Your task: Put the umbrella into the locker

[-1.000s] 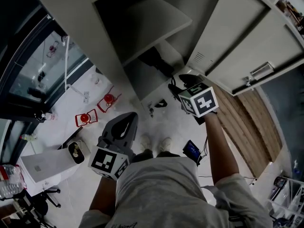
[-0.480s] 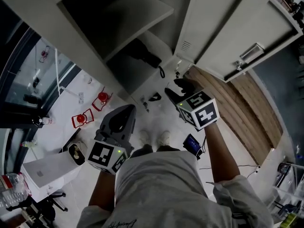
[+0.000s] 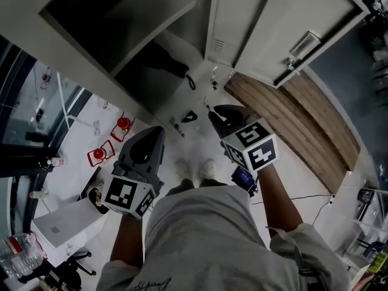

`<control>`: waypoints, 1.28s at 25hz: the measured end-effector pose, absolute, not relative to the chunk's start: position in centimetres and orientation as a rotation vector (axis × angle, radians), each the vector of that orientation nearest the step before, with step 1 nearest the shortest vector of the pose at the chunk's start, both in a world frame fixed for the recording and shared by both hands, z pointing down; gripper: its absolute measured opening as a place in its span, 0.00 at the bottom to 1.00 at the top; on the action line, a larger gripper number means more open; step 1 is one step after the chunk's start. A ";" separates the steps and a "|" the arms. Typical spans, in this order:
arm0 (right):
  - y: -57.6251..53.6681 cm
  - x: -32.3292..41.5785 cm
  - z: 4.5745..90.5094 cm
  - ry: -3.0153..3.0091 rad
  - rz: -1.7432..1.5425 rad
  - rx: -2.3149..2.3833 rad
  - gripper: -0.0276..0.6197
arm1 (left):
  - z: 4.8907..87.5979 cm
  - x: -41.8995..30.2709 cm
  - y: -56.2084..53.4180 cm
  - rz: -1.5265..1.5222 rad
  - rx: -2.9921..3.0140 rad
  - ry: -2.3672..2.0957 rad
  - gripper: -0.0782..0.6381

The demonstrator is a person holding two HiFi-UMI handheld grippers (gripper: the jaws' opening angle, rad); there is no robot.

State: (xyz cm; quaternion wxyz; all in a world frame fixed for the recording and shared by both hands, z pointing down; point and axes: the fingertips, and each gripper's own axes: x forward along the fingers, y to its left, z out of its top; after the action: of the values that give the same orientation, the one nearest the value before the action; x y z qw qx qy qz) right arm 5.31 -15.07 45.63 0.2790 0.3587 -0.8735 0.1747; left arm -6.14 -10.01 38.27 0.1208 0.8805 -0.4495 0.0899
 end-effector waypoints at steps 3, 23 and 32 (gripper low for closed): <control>-14.5 5.6 45.4 -2.339 0.482 0.991 0.13 | 38.3 -6.0 -9.8 0.281 2.577 -1.294 0.13; -13.3 5.7 44.7 -2.350 0.507 0.986 0.10 | 37.8 -4.5 -10.0 0.273 2.630 -1.257 0.13; -13.6 6.2 44.3 -2.331 0.473 0.981 0.10 | 38.0 -4.8 -9.9 0.286 2.626 -1.253 0.13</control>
State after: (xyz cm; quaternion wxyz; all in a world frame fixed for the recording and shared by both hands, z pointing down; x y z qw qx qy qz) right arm 6.23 -13.58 44.30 0.2806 0.3659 -0.8696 0.1766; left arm -4.77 -9.87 38.01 0.1086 0.8928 -0.4261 0.0972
